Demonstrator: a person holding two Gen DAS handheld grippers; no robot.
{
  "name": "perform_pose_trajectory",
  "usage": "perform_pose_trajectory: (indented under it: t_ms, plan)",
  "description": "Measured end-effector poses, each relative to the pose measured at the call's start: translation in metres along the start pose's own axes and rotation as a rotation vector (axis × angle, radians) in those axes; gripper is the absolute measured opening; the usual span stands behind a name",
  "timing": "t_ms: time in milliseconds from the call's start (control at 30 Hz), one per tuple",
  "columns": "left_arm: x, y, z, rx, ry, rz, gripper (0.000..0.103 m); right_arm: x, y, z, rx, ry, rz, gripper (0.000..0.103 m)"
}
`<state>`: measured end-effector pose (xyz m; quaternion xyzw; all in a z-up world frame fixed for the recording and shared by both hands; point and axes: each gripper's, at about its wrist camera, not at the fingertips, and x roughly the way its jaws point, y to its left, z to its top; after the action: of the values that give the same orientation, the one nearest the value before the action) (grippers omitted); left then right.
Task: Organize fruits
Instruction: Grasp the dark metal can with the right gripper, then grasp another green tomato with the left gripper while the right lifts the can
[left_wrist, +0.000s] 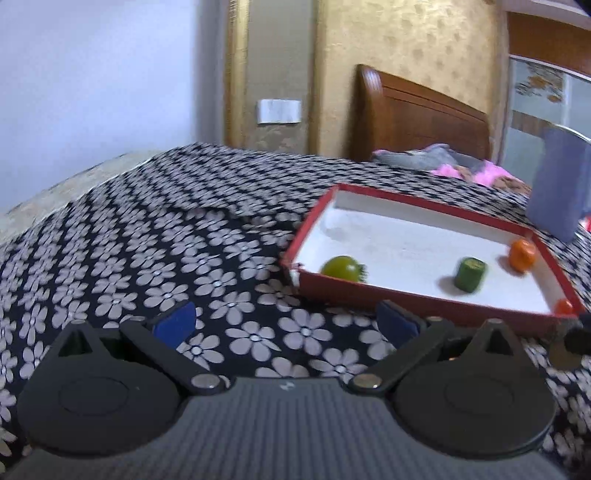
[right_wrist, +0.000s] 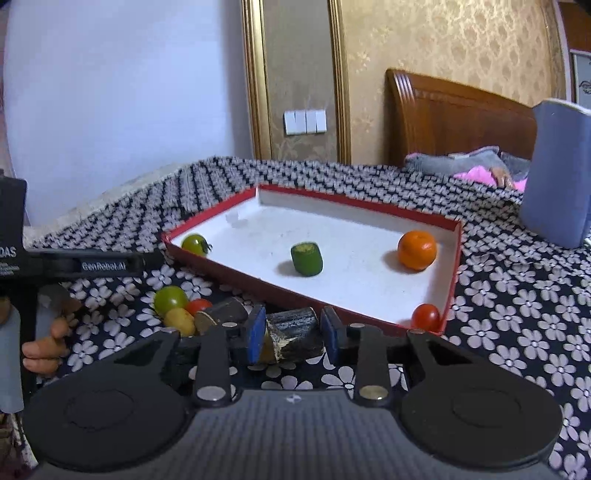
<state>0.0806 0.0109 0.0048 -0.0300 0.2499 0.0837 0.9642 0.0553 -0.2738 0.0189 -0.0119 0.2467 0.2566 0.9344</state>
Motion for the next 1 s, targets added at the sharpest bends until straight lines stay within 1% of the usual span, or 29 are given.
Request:
perform_pose_trajectory:
  t_ms: [100,167,233,300,333,367,433,500,567,700,800,933,1000]
  plan:
    - [-0.014,-0.005,-0.002,0.077,-0.001,-0.074,0.103,-0.014,-0.001,-0.005,0.014,-0.025,-0.002,0.032]
    - [-0.024,-0.008,-0.007,0.128,-0.019,-0.121,0.103,-0.020,-0.003,-0.009,0.030,-0.036,-0.006,0.032]
    - [-0.033,-0.012,-0.013,0.203,-0.045,-0.158,0.103,-0.025,-0.005,-0.012,0.046,-0.042,0.001,0.032]
    - [-0.035,-0.014,-0.017,0.282,-0.062,-0.165,0.103,-0.028,-0.006,-0.014,0.055,-0.045,0.007,0.032]
    - [-0.034,-0.014,-0.017,0.305,-0.063,-0.156,0.102,-0.028,-0.006,-0.014,0.056,-0.044,0.008,0.032]
    - [-0.033,-0.014,-0.016,0.324,-0.062,-0.144,0.099,-0.028,-0.007,-0.015,0.054,-0.042,0.009,0.032]
    - [-0.031,-0.011,-0.014,0.333,-0.049,-0.141,0.094,-0.028,-0.007,-0.014,0.053,-0.041,0.008,0.032]
    - [-0.029,-0.008,-0.012,0.317,-0.029,-0.170,0.094,-0.026,-0.007,-0.012,0.050,-0.042,0.008,0.032]
    - [-0.026,-0.009,-0.012,0.323,-0.016,-0.193,0.094,-0.022,-0.008,-0.008,0.042,-0.042,0.004,0.032]
    - [-0.023,-0.022,-0.015,0.391,-0.011,-0.195,0.092,-0.008,-0.010,0.011,0.009,-0.031,-0.023,0.032]
    - [-0.020,-0.029,-0.016,0.419,-0.015,-0.198,0.090,0.005,-0.015,0.025,0.000,-0.019,-0.038,0.032]
    - [-0.010,-0.033,-0.016,0.435,0.012,-0.201,0.080,0.019,-0.020,0.038,0.006,-0.005,-0.038,0.032]
    - [-0.006,-0.034,-0.014,0.429,0.029,-0.223,0.075,0.025,-0.021,0.042,0.004,0.001,-0.039,0.032]
